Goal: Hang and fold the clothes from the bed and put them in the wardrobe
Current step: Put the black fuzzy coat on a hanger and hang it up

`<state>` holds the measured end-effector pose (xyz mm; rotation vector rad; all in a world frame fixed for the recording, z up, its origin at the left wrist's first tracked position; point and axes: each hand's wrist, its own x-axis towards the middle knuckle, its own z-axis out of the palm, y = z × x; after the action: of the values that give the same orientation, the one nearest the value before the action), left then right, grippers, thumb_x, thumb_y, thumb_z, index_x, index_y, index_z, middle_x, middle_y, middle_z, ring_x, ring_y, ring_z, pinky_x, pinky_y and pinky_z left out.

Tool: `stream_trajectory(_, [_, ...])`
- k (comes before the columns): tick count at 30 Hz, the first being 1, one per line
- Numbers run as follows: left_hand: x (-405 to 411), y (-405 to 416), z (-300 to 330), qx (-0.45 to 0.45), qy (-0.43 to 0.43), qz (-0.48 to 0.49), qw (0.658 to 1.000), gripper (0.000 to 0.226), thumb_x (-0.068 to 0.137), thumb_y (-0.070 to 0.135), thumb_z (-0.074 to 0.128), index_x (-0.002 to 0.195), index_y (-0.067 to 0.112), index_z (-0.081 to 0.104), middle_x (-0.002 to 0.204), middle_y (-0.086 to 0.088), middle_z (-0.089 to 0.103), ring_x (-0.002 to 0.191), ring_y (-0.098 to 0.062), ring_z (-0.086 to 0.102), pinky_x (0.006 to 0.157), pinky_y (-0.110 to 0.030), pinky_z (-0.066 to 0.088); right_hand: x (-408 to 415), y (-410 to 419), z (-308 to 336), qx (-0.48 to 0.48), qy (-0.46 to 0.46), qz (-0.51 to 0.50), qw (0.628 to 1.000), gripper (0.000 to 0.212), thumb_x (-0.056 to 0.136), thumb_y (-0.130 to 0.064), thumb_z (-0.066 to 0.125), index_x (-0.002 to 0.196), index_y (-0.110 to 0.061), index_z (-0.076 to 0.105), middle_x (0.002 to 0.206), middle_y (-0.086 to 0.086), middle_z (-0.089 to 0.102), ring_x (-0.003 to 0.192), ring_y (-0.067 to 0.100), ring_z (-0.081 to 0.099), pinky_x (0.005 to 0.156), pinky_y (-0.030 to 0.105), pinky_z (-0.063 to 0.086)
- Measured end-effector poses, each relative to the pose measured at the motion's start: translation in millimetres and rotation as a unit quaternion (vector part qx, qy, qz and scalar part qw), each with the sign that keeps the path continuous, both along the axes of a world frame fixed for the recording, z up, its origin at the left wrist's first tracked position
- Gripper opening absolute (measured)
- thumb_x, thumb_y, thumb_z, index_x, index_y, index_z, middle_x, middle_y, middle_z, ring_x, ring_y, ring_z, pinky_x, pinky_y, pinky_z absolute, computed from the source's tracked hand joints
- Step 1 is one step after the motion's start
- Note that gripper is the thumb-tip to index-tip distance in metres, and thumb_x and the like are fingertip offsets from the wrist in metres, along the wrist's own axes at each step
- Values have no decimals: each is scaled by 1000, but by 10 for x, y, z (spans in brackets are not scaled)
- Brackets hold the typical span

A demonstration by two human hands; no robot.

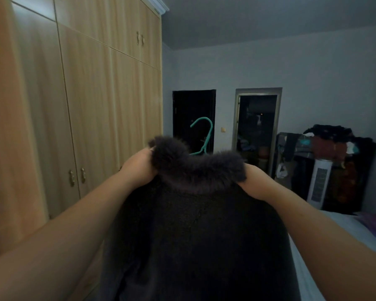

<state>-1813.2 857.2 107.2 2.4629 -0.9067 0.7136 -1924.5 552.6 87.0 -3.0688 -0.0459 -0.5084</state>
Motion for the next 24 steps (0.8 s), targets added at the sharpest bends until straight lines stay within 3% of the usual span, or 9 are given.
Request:
stream_trajectory(5, [-2,48,-40,66,61,-21,996,59,83,37,58,139,29,46,138,-11,56,125,-36,55,103,-49,46,102,46,-5,61,-43,15,997,14,105,-24,43,109,-24,56,101,-7,58,96,20,62,86,36,53])
stream_trajectory(8, [43,123,-122,23,87,-60,994,40,90,20,64,124,34,49,128,4,60,123,-20,56,107,-38,44,132,208,-15,96,-26,62,993,19,103,-24,47,88,-35,49,90,-16,54,84,6,58,76,28,48])
stream_trajectory(12, [125,264,-235,2,63,-37,997,40,93,1,62,132,4,54,121,4,48,118,-11,44,99,-13,29,150,492,76,88,33,120,988,19,103,-32,50,84,-35,53,88,-13,60,81,1,58,76,27,49])
stream_trajectory(15, [222,563,-183,-5,108,-5,994,32,92,5,60,121,-7,62,126,-9,59,120,-20,52,107,-28,38,256,739,107,73,50,168,982,18,101,-34,53,87,-27,62,87,-12,63,81,1,60,78,29,51])
stream_trajectory(17, [271,866,-152,-36,129,18,991,42,90,8,63,129,-6,56,132,-12,56,126,-22,49,109,-27,34,371,888,91,141,12,201,969,14,97,-30,60,86,-24,65,85,-11,66,79,-2,62,75,24,51])
stream_trajectory(18, [282,1038,-152,-42,129,31,990,55,89,11,66,138,-5,47,138,-12,52,131,-21,45,110,-24,30,436,957,83,170,-5,214,962,13,96,-26,63,83,-23,65,83,-11,66,77,-6,61,71,18,49])
stream_trajectory(20, [280,1392,-203,-53,131,61,988,87,79,37,70,148,0,32,144,-11,48,132,-20,45,112,-29,33,568,1105,57,187,-25,230,955,21,94,-18,66,75,-26,61,76,-13,63,71,-15,58,63,9,43])
stream_trajectory(22, [271,1770,-339,-52,128,94,986,103,70,66,64,150,10,31,143,-11,53,131,-23,50,111,-41,41,732,1276,1,186,-26,236,953,18,92,-15,67,75,-20,62,73,-14,60,67,-11,56,60,8,40])
stream_trajectory(24, [263,2147,-502,-32,129,127,983,106,65,78,67,149,22,34,143,-6,52,133,-23,49,111,-45,41,875,1503,-31,187,-29,251,949,12,92,-16,67,81,-11,66,73,-15,60,71,-5,54,59,15,39])
